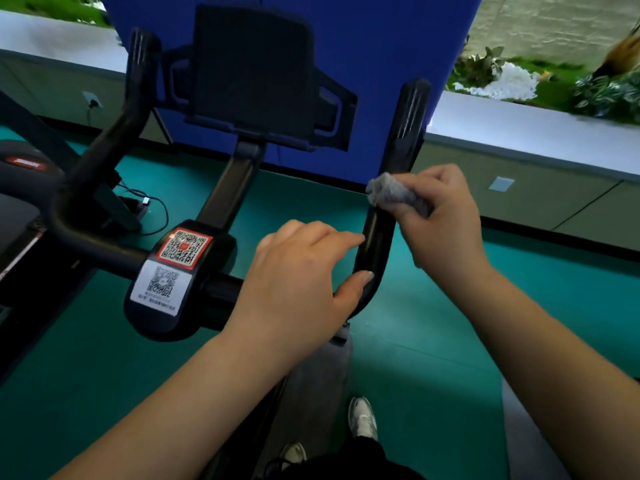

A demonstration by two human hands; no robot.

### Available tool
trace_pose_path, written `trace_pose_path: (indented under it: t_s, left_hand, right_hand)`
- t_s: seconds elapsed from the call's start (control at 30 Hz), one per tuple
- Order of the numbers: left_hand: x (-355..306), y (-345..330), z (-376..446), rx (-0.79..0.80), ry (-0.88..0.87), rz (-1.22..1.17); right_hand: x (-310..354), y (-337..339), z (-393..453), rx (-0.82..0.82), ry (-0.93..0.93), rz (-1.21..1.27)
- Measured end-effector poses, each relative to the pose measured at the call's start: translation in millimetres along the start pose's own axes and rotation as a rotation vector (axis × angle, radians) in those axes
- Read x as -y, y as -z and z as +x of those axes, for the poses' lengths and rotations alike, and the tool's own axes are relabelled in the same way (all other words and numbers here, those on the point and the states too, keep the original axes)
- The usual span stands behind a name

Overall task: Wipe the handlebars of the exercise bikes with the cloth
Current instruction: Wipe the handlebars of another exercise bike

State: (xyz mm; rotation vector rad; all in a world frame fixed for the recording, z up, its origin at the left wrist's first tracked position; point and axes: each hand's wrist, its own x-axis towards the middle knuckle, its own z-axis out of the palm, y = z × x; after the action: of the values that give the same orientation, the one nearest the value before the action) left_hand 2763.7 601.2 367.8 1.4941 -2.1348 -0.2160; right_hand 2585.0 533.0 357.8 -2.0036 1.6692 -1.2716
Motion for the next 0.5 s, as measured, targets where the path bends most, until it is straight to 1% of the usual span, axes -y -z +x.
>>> trace_pose_path:
  t_s: [0.1, 0.27, 0.33, 0.43, 0.5]
  left_hand:
    - [-8, -6, 13, 0.002, 0.043, 0.023]
    - [-10, -15, 24, 0.028, 0.108, 0.059]
    - [-11, -18, 27, 0.010, 0.137, 0.048]
    - [-14, -20, 34, -0.007, 0.176, 0.043]
    - [-17, -22, 40, -0.018, 0.207, 0.053]
  right_hand:
    - [-8, 0, 10, 0.038, -0.013, 0.045]
    - [-15, 3, -34, 0.103, 0.007, 0.161]
    - [-23, 3, -9, 0.118, 0.055, 0.132]
    - [-30, 0, 47, 0.053, 0.084, 0.085]
    - [-32, -1, 53, 0.065, 0.140, 0.077]
